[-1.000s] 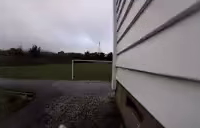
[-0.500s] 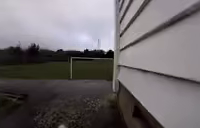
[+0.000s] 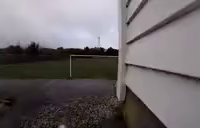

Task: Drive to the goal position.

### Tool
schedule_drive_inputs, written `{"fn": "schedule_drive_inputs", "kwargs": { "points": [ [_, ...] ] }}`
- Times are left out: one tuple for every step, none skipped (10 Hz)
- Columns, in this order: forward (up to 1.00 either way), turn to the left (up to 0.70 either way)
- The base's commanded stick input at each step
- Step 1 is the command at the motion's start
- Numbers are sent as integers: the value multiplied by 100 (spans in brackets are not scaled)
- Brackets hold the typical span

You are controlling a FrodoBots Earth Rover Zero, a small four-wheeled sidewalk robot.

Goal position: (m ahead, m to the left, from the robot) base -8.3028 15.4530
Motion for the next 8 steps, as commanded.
{"fn": "schedule_drive_inputs", "kwargs": {
  "points": [
    [0,0],
    [0,0],
    [0,0],
    [0,0],
    [0,0],
    [0,10],
    [0,40],
    [0,45]
  ]
}}
